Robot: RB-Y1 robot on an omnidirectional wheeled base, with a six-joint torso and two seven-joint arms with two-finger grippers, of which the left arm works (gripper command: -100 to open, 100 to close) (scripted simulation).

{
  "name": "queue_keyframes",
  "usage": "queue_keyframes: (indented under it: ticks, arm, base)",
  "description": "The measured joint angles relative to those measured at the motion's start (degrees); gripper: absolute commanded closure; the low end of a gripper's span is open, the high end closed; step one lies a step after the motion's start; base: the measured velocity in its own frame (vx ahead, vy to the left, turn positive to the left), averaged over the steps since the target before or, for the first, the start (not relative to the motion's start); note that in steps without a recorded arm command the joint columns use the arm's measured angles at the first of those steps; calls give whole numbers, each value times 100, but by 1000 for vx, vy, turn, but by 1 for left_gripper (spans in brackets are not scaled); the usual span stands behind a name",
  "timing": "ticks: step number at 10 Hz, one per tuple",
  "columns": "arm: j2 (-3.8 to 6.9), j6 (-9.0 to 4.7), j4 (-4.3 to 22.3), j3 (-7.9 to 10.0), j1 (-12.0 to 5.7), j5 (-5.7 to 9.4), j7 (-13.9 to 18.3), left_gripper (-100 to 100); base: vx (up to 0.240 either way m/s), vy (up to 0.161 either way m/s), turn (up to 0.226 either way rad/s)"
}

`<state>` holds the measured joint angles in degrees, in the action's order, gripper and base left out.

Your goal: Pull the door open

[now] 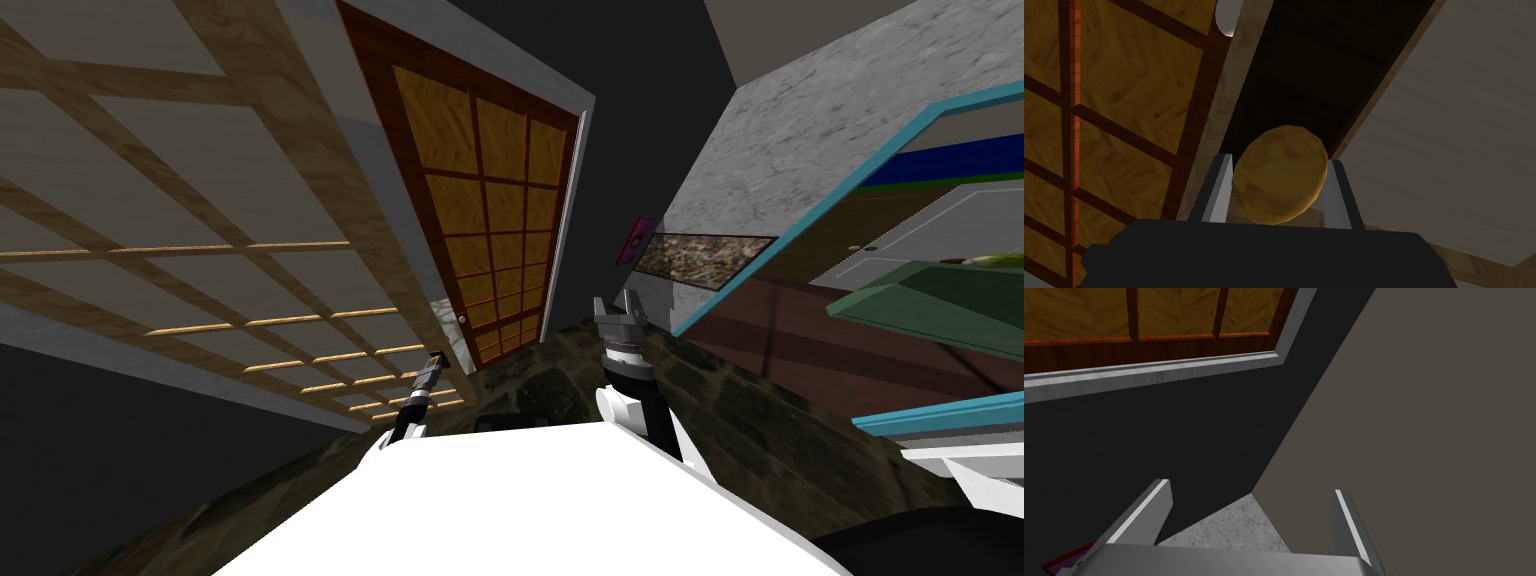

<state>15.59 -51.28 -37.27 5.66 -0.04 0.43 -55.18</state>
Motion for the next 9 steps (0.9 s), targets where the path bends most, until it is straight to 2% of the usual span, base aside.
queue_keyframes:
  ticks: [9]
  arm:
    - [47, -6, 25, -124, -32, 330, 1333, 100]
  base:
    - [-35, 15, -43]
